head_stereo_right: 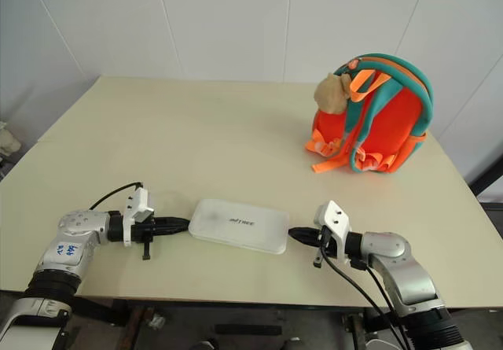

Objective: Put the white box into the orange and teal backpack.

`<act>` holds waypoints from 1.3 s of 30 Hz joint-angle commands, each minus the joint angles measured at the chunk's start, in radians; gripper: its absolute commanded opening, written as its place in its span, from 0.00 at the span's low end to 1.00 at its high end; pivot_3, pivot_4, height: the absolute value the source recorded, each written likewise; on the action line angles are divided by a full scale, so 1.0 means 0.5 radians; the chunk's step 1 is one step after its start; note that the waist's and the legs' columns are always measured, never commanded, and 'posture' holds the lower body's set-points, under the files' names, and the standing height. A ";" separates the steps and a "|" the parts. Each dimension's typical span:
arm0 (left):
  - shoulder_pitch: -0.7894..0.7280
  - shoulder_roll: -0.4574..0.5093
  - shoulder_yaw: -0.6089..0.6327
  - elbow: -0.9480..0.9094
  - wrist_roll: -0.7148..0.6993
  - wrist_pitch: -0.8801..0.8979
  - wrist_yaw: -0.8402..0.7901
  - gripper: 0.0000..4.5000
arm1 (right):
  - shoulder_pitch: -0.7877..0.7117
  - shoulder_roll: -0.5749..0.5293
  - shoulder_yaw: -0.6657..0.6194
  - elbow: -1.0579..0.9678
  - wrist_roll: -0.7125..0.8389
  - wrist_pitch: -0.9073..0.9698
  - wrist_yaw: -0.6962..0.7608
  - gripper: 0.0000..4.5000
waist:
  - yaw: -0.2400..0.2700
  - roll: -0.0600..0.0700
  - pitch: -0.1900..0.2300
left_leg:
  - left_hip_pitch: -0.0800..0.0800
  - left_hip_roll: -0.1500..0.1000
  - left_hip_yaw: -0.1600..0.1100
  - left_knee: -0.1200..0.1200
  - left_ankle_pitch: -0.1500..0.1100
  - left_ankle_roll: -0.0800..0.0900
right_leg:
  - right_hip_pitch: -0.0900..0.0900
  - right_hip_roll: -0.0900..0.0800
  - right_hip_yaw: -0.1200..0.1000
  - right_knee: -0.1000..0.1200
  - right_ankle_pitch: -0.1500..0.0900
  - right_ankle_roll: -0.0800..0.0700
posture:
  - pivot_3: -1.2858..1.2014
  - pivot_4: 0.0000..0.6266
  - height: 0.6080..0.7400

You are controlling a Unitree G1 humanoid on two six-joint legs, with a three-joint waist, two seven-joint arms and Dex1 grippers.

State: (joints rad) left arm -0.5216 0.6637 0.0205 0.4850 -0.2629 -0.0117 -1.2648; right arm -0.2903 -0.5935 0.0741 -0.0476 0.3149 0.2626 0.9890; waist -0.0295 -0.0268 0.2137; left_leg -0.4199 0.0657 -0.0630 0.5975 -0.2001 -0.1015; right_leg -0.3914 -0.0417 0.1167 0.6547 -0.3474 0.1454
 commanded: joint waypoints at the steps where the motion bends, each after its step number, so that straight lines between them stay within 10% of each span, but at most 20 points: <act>1: -0.020 -0.069 -0.030 -0.079 -0.012 -0.019 0.005 0.04 | -0.044 -0.002 -0.026 -0.032 0.013 -0.037 0.016 0.00 | 0.000 0.000 0.000 | 0.000 0.000 0.000 0.000 0.000 0.000 | 0.000 0.000 0.000 0.000 0.000 0.000 | 0.52 0.24 1.00; 27: 0.095 -0.239 -0.091 -0.416 -0.022 0.192 0.064 0.04 | -0.108 -0.061 -0.110 0.218 -0.076 -0.127 0.135 0.00 | 0.003 0.000 0.000 | 0.000 0.000 0.000 0.005 0.000 0.000 | 0.003 0.000 0.000 0.000 0.001 0.002 | 0.52 0.24 1.00; 39: 0.118 -0.021 -0.006 -0.446 -0.012 0.441 0.202 0.71 | -0.184 -0.229 -0.205 0.333 -0.183 -0.136 0.104 0.78 | -0.002 0.000 0.000 | 0.000 0.000 -0.001 0.004 0.000 0.000 | 0.002 0.000 0.000 0.000 0.002 0.002 | 0.52 0.24 1.00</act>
State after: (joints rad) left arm -0.4674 0.6362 -0.0054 0.3015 -0.2487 0.1835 -1.1584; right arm -0.3689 -0.6837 -0.0035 0.1266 0.2223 0.2162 1.0360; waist -0.0304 -0.0268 0.2137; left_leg -0.4199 0.0656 -0.0632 0.5993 -0.2001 -0.1015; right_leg -0.3904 -0.0417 0.1168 0.6545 -0.3466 0.1464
